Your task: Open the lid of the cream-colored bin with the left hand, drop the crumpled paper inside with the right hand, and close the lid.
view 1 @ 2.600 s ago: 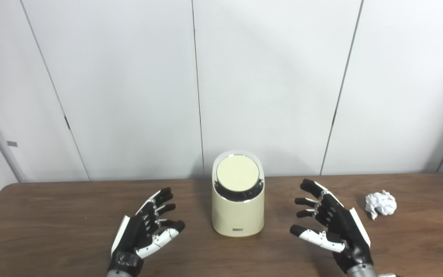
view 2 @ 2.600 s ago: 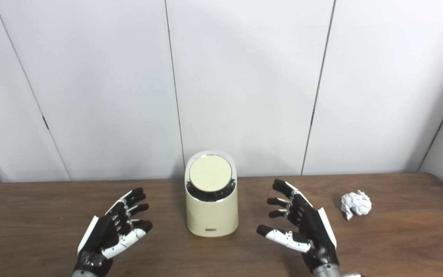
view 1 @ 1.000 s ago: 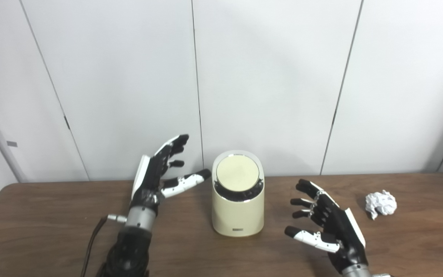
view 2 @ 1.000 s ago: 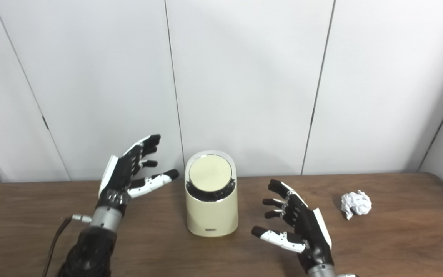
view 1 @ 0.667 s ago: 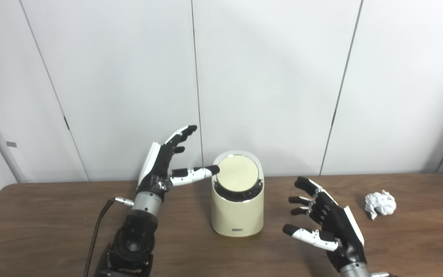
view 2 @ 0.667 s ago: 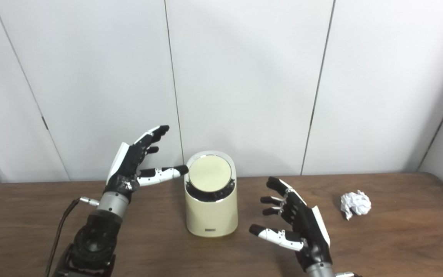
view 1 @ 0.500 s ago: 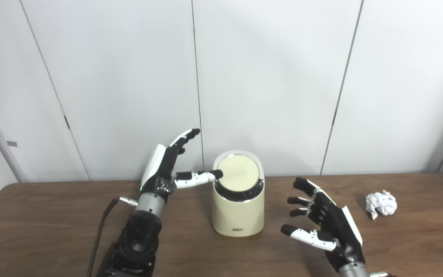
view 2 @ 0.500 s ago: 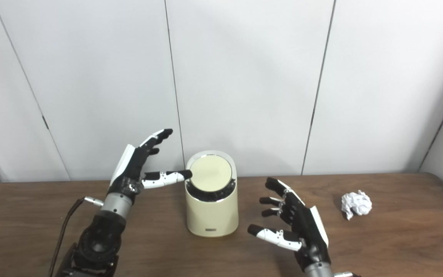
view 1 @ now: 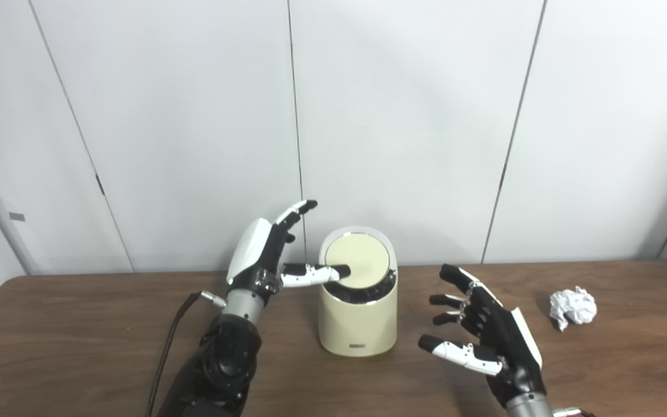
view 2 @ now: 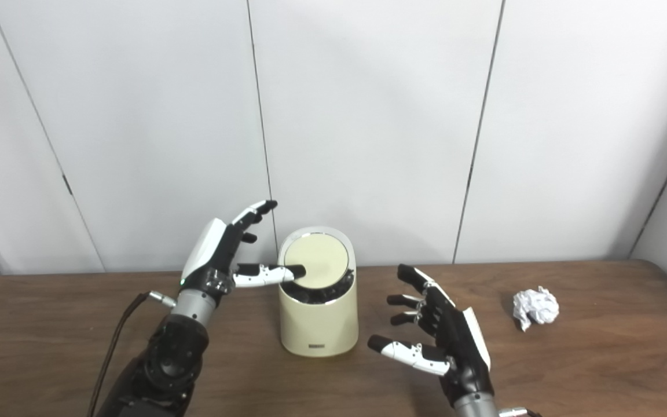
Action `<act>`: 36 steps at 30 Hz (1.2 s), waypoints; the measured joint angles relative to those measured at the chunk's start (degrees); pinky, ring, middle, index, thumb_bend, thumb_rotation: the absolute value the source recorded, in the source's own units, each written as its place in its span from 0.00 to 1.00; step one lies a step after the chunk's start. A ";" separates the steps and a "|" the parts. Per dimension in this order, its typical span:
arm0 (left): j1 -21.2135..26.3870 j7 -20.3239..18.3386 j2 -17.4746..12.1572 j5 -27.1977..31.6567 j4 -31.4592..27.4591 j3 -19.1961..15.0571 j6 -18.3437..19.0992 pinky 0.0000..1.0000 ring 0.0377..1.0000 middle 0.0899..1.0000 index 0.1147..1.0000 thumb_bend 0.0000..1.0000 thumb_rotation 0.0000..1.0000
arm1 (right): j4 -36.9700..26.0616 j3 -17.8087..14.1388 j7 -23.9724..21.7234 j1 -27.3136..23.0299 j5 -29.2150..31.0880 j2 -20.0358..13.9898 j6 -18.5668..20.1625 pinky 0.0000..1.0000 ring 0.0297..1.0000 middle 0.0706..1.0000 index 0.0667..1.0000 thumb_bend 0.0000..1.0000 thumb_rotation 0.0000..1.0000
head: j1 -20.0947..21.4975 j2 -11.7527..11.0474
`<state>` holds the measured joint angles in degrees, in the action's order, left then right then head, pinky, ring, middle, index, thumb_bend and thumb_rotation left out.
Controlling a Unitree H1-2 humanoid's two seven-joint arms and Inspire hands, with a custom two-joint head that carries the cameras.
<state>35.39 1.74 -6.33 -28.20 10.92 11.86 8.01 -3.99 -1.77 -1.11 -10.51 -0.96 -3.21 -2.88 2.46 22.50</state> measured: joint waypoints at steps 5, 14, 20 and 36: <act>0.19 0.01 0.02 -1.79 0.28 0.94 0.41 0.83 0.92 0.95 0.97 1.00 0.37 | 0.00 0.33 0.05 0.00 -0.21 0.15 0.08 0.56 0.69 0.85 0.82 0.82 0.22 | 0.44 0.09; 1.83 -0.29 0.51 -5.10 0.28 3.10 3.21 0.92 0.98 1.00 0.99 0.97 0.33 | -0.31 0.83 0.11 0.00 -0.21 0.45 0.07 0.57 0.69 0.83 0.80 0.81 0.19 | 0.62 0.09; 2.27 -0.20 0.90 -5.89 0.65 3.75 3.93 0.93 0.98 1.00 1.00 0.96 0.34 | -0.62 0.87 0.28 0.01 -0.18 0.81 0.09 0.57 0.69 0.84 0.80 0.79 0.18 | 0.70 0.18; 4.18 -0.15 0.85 -10.70 1.41 5.35 4.90 0.93 0.97 0.99 1.00 0.97 0.23 | -2.39 1.54 0.80 0.04 -1.92 0.94 0.68 0.56 0.68 0.83 0.81 0.78 0.20 | 0.44 1.14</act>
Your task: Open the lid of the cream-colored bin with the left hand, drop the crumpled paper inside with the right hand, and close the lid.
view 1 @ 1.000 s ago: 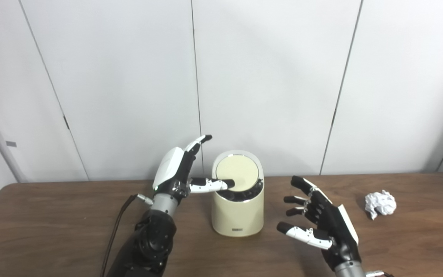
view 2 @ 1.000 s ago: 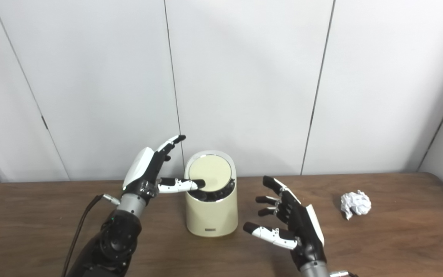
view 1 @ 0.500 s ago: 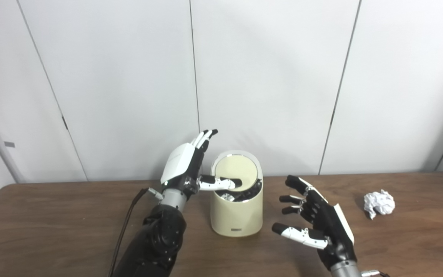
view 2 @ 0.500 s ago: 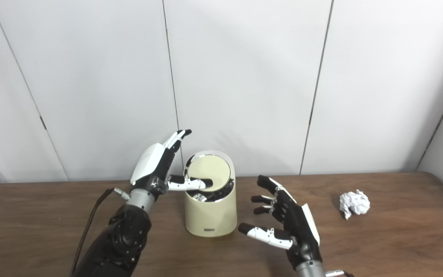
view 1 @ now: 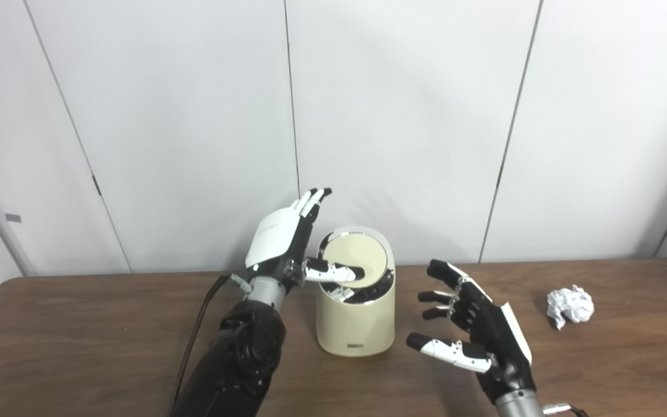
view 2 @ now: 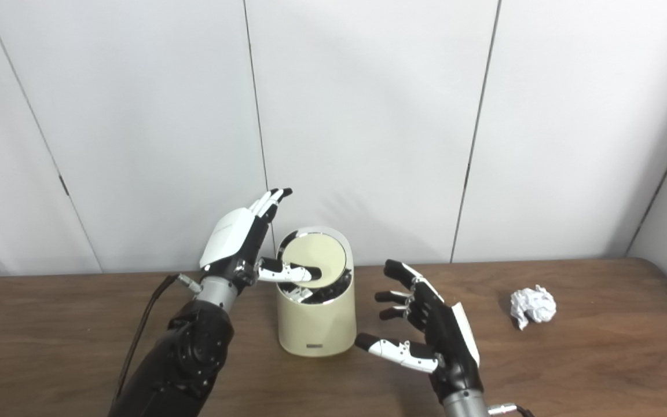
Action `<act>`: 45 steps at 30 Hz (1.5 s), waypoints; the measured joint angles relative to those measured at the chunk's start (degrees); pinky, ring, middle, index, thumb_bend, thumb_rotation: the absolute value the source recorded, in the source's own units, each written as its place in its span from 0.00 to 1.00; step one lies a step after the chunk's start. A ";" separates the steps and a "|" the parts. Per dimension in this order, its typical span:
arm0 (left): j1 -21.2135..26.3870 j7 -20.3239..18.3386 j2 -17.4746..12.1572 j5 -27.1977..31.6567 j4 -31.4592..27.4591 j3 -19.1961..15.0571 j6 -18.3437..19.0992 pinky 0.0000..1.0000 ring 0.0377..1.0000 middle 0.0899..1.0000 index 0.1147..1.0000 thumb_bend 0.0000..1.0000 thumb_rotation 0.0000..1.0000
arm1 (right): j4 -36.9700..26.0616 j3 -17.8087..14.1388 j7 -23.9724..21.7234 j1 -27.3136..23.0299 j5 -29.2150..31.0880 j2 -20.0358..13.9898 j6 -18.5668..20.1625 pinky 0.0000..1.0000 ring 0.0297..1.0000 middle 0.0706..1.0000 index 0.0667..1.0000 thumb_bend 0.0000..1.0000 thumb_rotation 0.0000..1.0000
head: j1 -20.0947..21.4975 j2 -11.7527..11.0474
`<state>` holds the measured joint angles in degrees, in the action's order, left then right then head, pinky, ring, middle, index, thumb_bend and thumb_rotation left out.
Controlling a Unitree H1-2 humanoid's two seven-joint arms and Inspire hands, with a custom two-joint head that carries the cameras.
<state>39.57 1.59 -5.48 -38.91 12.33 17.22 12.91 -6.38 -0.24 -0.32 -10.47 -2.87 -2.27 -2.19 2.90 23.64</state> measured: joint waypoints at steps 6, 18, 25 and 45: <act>0.12 -0.55 -0.55 -1.35 0.00 0.57 0.17 0.89 0.96 0.98 1.00 0.98 0.20 | -0.70 -0.07 0.00 0.00 0.08 0.02 0.60 0.56 0.68 0.82 0.80 0.80 0.19 | -0.09 0.26; 1.23 -2.69 -2.04 -4.01 -0.01 2.69 1.65 0.89 0.97 1.00 1.00 0.99 0.16 | -0.72 -0.25 0.06 -0.01 0.66 0.16 0.60 0.56 0.68 0.83 0.80 0.79 0.16 | -0.26 1.23; 1.32 -2.04 -2.13 -5.24 0.38 3.67 1.73 0.86 0.96 1.00 1.00 1.00 0.13 | -0.89 -0.37 0.06 -0.02 1.57 0.15 0.60 0.57 0.68 0.84 0.80 0.78 0.16 | -0.44 1.50; 1.68 2.42 -3.94 -11.83 3.52 9.63 1.10 0.79 0.96 1.00 1.00 1.00 0.05 | -1.03 -0.48 0.01 -0.25 1.86 -0.43 0.44 0.55 0.68 0.84 0.80 0.79 0.19 | -0.18 2.37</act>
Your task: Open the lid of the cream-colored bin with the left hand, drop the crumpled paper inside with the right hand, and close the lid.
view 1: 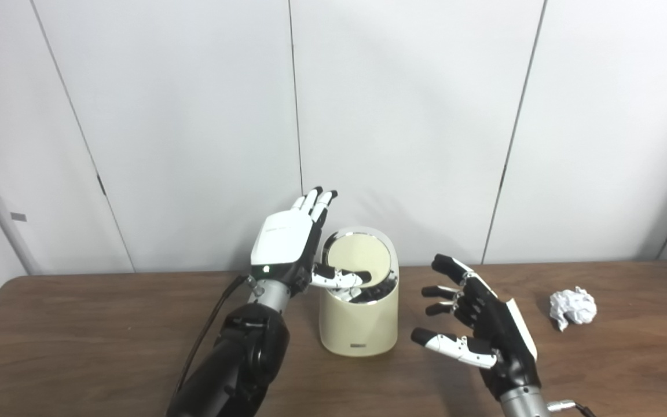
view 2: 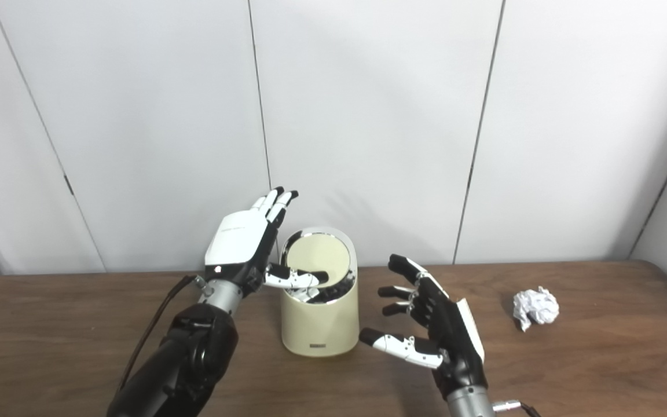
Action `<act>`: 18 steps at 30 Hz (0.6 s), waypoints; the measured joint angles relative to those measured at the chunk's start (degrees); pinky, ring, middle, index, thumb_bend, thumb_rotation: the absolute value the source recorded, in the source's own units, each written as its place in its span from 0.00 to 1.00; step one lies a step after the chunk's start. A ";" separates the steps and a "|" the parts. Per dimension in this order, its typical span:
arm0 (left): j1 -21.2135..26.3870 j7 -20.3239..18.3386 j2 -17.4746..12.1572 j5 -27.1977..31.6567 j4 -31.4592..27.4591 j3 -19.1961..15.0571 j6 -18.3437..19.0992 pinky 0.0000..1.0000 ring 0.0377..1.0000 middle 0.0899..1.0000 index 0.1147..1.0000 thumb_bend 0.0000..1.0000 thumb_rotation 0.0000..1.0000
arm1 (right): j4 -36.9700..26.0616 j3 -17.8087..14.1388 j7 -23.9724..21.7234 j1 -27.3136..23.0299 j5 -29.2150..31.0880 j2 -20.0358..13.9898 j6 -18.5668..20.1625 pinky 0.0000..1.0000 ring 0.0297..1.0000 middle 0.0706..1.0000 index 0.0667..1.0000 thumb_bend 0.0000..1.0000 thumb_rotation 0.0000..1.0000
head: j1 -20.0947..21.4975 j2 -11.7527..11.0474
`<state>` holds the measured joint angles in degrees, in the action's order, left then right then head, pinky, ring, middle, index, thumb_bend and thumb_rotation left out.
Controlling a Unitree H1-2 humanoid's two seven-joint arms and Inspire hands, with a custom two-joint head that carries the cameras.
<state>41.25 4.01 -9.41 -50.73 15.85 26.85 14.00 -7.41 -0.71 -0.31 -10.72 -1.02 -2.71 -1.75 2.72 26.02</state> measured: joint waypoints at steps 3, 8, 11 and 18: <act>0.00 0.05 -0.13 -0.17 0.02 0.47 0.00 0.80 0.96 1.00 1.00 1.00 0.06 | 0.00 0.01 -0.01 0.00 0.01 0.00 0.00 0.55 0.68 0.84 0.80 0.78 0.19 | 0.18 -0.09; 0.00 0.16 -0.34 -0.55 0.22 1.12 -0.01 0.79 0.96 1.00 1.00 1.00 0.04 | 0.00 0.02 -0.03 0.00 0.03 -0.01 0.00 0.56 0.68 0.84 0.81 0.78 0.19 | 0.18 -0.09; 0.00 0.31 -0.34 -0.56 0.39 1.25 -0.20 0.79 0.95 1.00 1.00 1.00 0.04 | 0.00 0.02 -0.03 0.00 0.01 -0.01 -0.01 0.56 0.68 0.84 0.81 0.79 0.19 | -0.09 -0.09; 0.00 0.34 -0.38 -0.68 0.62 1.40 -0.62 0.79 0.96 1.00 1.00 1.00 0.06 | 0.05 0.01 -0.03 0.00 0.00 -0.09 -0.24 0.56 0.68 0.84 0.81 0.78 0.19 | -0.18 -0.18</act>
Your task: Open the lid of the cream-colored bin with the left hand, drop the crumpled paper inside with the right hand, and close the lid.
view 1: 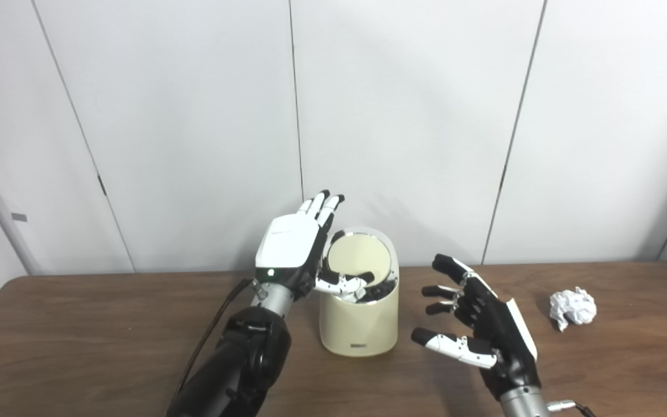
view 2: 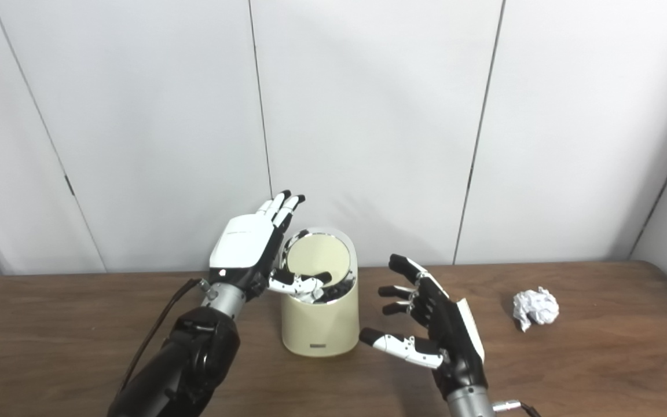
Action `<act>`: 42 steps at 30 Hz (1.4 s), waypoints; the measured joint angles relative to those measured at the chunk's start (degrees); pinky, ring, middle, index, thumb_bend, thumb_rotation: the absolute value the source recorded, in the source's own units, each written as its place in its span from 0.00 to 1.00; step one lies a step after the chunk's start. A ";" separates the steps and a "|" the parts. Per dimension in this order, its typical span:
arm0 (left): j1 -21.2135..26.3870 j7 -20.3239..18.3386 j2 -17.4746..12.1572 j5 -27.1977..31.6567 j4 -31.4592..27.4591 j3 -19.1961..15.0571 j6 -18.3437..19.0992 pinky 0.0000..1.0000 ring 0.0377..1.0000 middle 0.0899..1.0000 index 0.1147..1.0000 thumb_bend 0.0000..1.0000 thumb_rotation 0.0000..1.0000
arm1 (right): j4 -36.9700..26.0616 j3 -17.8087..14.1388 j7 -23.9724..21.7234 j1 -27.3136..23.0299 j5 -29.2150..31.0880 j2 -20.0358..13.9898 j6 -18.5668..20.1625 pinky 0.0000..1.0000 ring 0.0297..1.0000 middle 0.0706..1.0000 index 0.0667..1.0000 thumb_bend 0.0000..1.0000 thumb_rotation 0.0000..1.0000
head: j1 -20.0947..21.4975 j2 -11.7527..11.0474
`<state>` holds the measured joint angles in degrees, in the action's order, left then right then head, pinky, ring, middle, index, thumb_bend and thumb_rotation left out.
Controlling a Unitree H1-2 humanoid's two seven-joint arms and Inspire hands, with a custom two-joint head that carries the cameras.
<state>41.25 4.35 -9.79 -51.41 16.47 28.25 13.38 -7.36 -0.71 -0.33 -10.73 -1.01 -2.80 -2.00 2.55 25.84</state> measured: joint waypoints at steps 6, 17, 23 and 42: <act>0.00 -0.01 -0.04 -0.09 0.00 0.20 -0.04 0.78 0.96 1.00 1.00 1.00 0.07 | 0.11 -0.02 -0.02 0.00 0.05 -0.16 -0.39 0.56 0.68 0.83 0.81 0.78 0.19 | -0.09 -0.17; -0.05 -0.23 0.15 0.11 -0.36 -0.95 -0.03 0.79 0.97 1.00 1.00 1.00 0.06 | 0.38 -0.01 -0.15 0.00 0.55 -0.18 -0.42 0.57 0.68 0.83 0.80 0.78 0.18 | -0.44 -0.26; -0.31 -0.66 0.64 1.20 -1.16 -2.72 -0.19 0.77 0.95 0.99 1.00 0.96 0.10 | 0.38 0.04 -0.14 0.00 0.56 -0.13 -0.34 0.57 0.68 0.84 0.80 0.78 0.17 | -0.88 -0.53; -1.12 4.56 2.61 8.86 -1.41 -11.23 -5.61 0.69 0.86 0.91 0.94 0.82 0.18 | 0.41 0.43 -0.14 0.02 -0.01 -0.08 0.23 0.56 0.68 0.83 0.80 0.80 0.21 | -1.23 -0.44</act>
<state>40.13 8.91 -7.18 -42.56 15.06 17.02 7.77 -6.95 -0.27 -0.47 -10.71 -1.02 -2.87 -1.76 1.32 25.40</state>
